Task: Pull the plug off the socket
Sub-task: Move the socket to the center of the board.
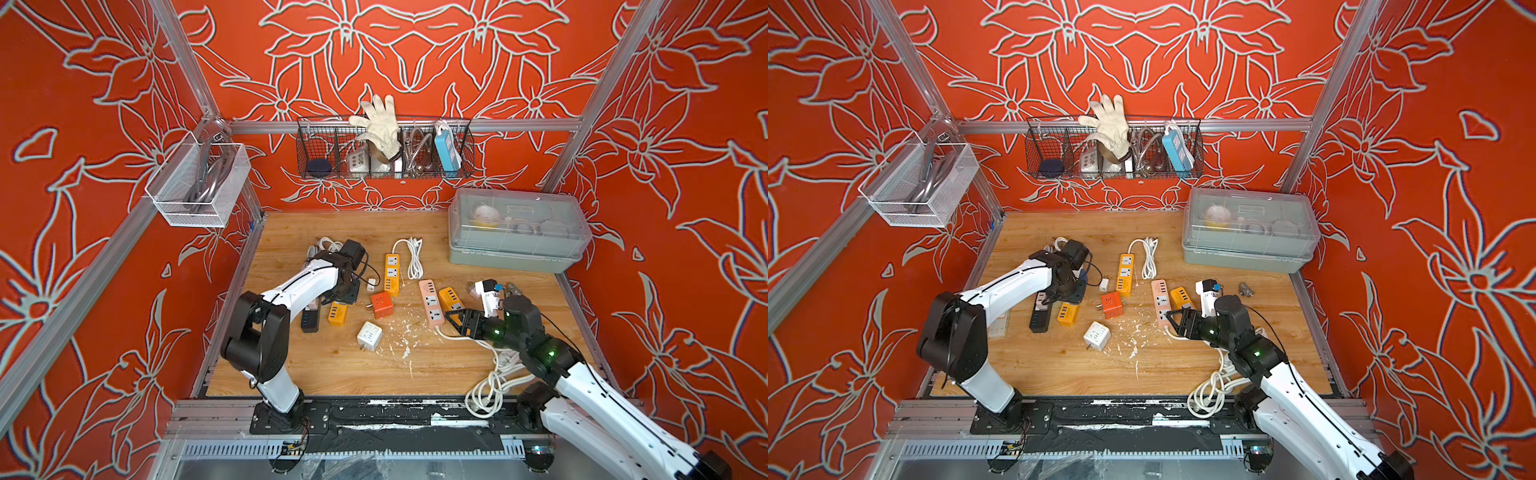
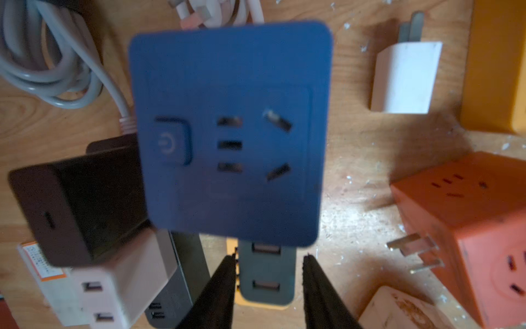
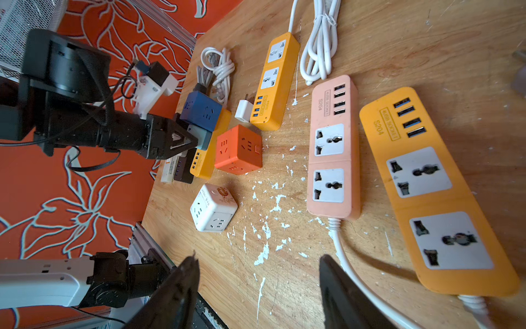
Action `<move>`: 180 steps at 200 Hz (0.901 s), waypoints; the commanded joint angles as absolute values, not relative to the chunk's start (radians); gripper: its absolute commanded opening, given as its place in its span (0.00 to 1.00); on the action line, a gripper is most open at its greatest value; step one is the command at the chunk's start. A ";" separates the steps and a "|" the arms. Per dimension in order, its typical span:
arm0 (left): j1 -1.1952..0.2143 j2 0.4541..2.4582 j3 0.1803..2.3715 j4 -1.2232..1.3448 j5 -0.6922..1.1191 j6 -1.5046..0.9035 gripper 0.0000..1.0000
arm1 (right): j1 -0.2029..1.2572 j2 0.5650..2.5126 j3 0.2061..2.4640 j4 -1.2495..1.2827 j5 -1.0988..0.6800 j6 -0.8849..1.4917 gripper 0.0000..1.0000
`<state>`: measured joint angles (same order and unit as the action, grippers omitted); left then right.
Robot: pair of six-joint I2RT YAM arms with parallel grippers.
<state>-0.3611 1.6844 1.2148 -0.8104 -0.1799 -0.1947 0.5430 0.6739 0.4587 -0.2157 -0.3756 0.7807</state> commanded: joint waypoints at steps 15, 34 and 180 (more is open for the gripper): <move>-0.362 1.717 1.240 -0.811 -0.156 -0.226 0.40 | 0.546 0.642 0.446 -0.245 -0.375 0.790 0.70; -0.362 1.705 1.236 -0.810 -0.130 -0.293 0.36 | 0.547 0.636 0.444 -0.253 -0.373 0.787 0.70; -0.718 1.859 1.388 -0.837 0.038 -1.028 0.25 | 0.547 0.640 0.449 -0.252 -0.354 0.781 0.70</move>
